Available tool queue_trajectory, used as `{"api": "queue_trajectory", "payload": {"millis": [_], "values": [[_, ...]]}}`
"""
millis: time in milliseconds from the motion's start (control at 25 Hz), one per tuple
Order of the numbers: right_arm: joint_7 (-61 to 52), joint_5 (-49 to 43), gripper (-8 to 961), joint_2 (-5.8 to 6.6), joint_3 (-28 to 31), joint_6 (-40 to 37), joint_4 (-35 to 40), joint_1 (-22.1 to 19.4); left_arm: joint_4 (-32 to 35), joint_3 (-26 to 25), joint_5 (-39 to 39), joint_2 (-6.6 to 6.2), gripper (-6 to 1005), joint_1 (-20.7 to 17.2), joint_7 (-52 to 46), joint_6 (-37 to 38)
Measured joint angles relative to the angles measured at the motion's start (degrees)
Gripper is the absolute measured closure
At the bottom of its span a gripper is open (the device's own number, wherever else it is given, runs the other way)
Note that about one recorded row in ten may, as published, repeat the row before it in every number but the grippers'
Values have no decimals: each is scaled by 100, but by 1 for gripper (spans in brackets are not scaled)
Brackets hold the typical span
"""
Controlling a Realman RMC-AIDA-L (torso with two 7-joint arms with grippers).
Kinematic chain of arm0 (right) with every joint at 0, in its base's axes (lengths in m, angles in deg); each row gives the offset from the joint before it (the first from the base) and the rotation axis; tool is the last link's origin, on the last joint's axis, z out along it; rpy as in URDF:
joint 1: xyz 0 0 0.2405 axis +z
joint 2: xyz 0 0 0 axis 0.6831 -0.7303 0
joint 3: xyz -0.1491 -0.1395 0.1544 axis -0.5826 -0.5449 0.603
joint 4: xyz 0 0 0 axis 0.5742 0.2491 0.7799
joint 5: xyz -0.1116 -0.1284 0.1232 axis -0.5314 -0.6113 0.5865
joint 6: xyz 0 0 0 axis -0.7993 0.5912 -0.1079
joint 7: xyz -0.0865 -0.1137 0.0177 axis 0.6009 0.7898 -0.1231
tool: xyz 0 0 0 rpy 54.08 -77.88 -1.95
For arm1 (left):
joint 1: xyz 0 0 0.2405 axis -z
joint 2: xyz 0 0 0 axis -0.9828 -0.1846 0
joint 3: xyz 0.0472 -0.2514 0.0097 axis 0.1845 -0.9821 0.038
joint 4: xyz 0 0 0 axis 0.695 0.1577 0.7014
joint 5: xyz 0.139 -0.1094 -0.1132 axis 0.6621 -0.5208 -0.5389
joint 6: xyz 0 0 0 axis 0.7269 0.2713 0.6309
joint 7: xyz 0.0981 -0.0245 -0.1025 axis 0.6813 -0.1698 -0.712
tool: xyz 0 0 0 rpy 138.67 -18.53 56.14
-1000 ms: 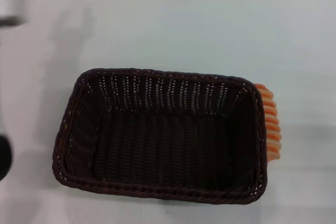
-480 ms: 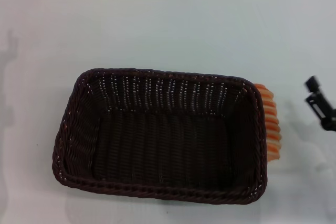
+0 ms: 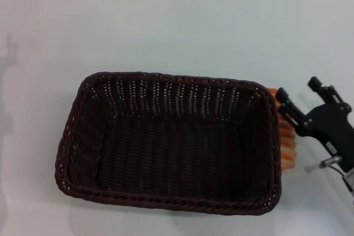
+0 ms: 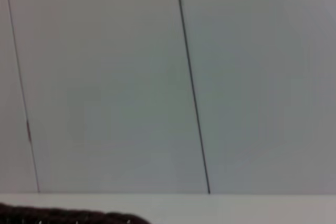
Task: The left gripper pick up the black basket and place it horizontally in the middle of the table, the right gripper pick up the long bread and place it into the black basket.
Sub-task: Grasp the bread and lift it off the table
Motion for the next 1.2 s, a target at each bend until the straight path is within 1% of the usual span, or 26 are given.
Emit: {"api": "queue_trajectory", "payload": {"millis": [240,640,800,840,920,1000,1040,1200], "values": [[-16,-15,155,0,-46,500,-56,175,25,21,7,-2,323,53,-21,-13],[-39,-286,156,23,-48,1334,-187,490,96,25,19,-2,324,158,-19,-23],[-39,-355,156,32,-45,1552,-199,545,130,25,19,-2,323,185,-20,-24],[-40,-355,181,31,-32,1568,-200,543,130,25,19,-2,323,185,-20,-24],[-42,-344,230,28,23,1543,-203,502,139,28,20,-2,324,196,-28,-24],[-53,-334,279,25,139,1321,-196,387,140,31,23,-2,325,199,-33,-24],[-50,-333,286,25,191,1195,-190,331,140,31,23,-2,325,199,-33,-24],[-9,-325,312,35,595,203,-109,-41,148,34,29,-2,328,200,-41,-24]]}}
